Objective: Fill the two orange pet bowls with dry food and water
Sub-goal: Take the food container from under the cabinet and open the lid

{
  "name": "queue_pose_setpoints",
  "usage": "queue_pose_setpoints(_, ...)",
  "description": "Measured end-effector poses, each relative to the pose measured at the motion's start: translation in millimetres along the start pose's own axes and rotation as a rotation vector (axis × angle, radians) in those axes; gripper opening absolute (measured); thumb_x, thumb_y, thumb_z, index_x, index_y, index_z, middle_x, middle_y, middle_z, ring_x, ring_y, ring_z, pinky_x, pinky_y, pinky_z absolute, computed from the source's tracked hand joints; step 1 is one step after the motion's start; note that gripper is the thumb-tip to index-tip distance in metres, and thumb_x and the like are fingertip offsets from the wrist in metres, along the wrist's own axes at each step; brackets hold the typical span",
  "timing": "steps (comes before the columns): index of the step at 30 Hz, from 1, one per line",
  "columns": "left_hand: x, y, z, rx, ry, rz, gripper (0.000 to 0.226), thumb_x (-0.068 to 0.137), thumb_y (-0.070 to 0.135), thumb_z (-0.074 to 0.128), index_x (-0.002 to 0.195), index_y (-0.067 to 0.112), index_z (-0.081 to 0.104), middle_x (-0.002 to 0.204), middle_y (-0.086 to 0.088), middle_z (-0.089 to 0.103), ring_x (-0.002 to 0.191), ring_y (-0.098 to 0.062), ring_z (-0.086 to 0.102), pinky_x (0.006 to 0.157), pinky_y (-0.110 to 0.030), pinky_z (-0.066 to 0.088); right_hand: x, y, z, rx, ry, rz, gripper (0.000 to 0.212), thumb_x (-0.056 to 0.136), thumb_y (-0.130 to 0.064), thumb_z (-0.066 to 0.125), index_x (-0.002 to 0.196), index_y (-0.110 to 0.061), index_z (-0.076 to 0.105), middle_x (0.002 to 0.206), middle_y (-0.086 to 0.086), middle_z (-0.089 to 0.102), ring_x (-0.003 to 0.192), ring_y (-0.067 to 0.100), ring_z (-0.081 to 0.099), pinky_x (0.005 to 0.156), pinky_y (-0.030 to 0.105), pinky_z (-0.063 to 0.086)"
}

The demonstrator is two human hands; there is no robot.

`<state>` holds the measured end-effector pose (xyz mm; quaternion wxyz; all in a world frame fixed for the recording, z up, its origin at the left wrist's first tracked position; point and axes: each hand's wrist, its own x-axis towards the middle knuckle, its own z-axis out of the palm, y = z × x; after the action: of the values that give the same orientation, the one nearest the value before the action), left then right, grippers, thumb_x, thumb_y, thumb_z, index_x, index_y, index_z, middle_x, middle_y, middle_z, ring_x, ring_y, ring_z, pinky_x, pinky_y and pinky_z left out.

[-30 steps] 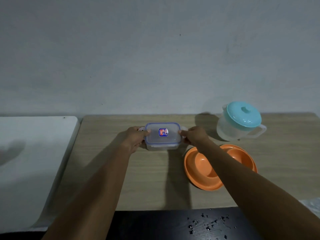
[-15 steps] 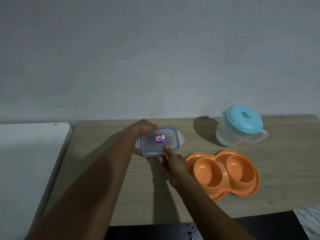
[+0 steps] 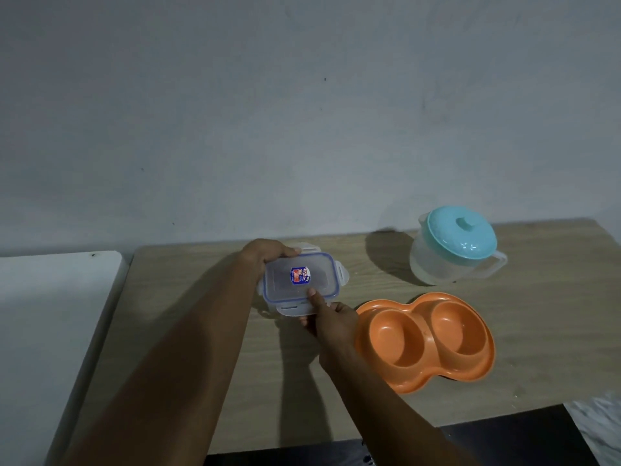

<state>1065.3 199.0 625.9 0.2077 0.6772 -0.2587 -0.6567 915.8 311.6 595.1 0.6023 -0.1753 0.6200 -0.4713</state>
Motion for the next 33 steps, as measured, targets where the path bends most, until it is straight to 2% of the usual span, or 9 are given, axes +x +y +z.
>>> queue_pose_setpoints(5, -16.3, -15.9, 8.2, 0.03, 0.33, 0.431, 0.048, 0.054, 0.039, 0.091, 0.086, 0.006, 0.076, 0.089, -0.008, 0.076, 0.085, -0.025, 0.072, 0.081, -0.045, 0.06, -4.1, -14.8, 4.0, -0.008, -0.048, 0.098, 0.03, 0.084, -0.022, 0.082, 0.08, 0.001, 0.064, 0.054, 0.008, 0.068, 0.047, 0.018, 0.065, 0.05, 0.028, 0.057)
queue_pose_setpoints(9, -64.3, -21.3, 6.5, -0.033, 0.236, 0.688, 0.021, 0.068, 0.021, 0.087, 0.078, 0.007, 0.076, 0.071, 0.0, 0.071, 0.065, -0.008, 0.064, 0.065, -0.026, 0.053, -12.9, -27.3, -8.1, -0.111, -0.072, 0.055, 0.032, 0.084, -0.027, 0.082, 0.076, -0.008, 0.058, 0.067, 0.008, 0.063, 0.05, 0.015, 0.06, 0.044, 0.022, 0.053)
queue_pose_setpoints(14, -128.1, -55.0, -3.7, 0.138, 0.156, 0.828, 0.023, 0.074, 0.016, 0.083, 0.093, 0.003, 0.078, 0.088, -0.007, 0.076, 0.076, -0.008, 0.068, 0.067, -0.021, 0.053, -29.9, -38.0, -36.8, -0.064, -0.229, 0.219, 0.008, 0.095, -0.014, 0.06, 0.095, -0.006, 0.062, 0.08, 0.009, 0.062, 0.062, 0.017, 0.057, 0.048, 0.021, 0.052)
queue_pose_setpoints(17, -144.6, -90.9, 2.0, 0.3, 0.181, 0.839, 0.023, 0.073, 0.02, 0.084, 0.094, 0.013, 0.08, 0.088, 0.002, 0.077, 0.078, -0.004, 0.069, 0.071, -0.022, 0.051, -31.2, -49.7, -54.2, 0.06, -0.275, 0.328, 0.024, 0.094, -0.02, 0.043, 0.09, -0.003, 0.06, 0.083, 0.017, 0.064, 0.071, 0.026, 0.059, 0.062, 0.031, 0.053)
queue_pose_setpoints(22, -160.2, -149.4, 22.3, 0.469, 0.171, 0.7, 0.029, 0.078, 0.018, 0.08, 0.107, 0.015, 0.076, 0.099, 0.006, 0.075, 0.073, 0.01, 0.064, 0.062, -0.005, 0.045, -22.8, -43.8, -53.7, -0.662, -0.286, -0.034, 0.026, 0.081, -0.005, 0.069, 0.106, 0.003, 0.071, 0.091, 0.021, 0.065, 0.071, 0.028, 0.059, 0.063, 0.035, 0.048)
queue_pose_setpoints(24, -158.0, -168.4, 27.0, 0.571, 0.196, 0.651, 0.029, 0.077, 0.021, 0.08, 0.106, 0.02, 0.077, 0.101, 0.013, 0.072, 0.078, 0.01, 0.06, 0.063, 0.001, 0.04, -21.9, -37.0, -51.1, -1.049, -0.324, -0.227, 0.05, 0.077, -0.006, 0.075, 0.126, -0.005, 0.067, 0.106, 0.017, 0.069, 0.089, 0.03, 0.068, 0.075, 0.038, 0.054)
queue_pose_setpoints(27, -149.6, -185.6, 31.9, 0.777, 0.276, 0.631, 0.02, 0.078, 0.028, 0.078, 0.098, 0.029, 0.078, 0.103, 0.018, 0.072, 0.09, 0.003, 0.062, 0.07, 0.0, 0.038, -26.5, -27.3, -46.5, -1.563, -0.315, -0.479, 0.049, 0.076, -0.017, 0.075, 0.124, -0.016, 0.065, 0.116, 0.011, 0.069, 0.107, 0.03, 0.065, 0.077, 0.034, 0.05)
queue_pose_setpoints(30, -145.0, -189.8, 35.9, 0.901, 0.291, 0.617, 0.024, 0.077, 0.034, 0.076, 0.101, 0.031, 0.077, 0.108, 0.017, 0.071, 0.098, -0.005, 0.063, 0.082, -0.019, 0.047, -28.6, -15.5, -45.7, -1.767, -0.288, -0.65, 0.037, 0.078, -0.02, 0.07, 0.115, -0.017, 0.065, 0.109, 0.012, 0.07, 0.1, 0.031, 0.066, 0.071, 0.034, 0.045)
queue_pose_setpoints(33, -143.8, -177.6, 32.5, 0.805, 0.272, 0.593, 0.042, 0.07, 0.049, 0.079, 0.107, 0.03, 0.075, 0.103, 0.018, 0.068, 0.093, 0.0, 0.061, 0.077, -0.017, 0.044, -28.4, -18.3, -43.7, -1.756, -0.279, -0.758, 0.023, 0.08, -0.024, 0.07, 0.101, -0.014, 0.067, 0.098, 0.01, 0.071, 0.089, 0.029, 0.066, 0.068, 0.035, 0.052)
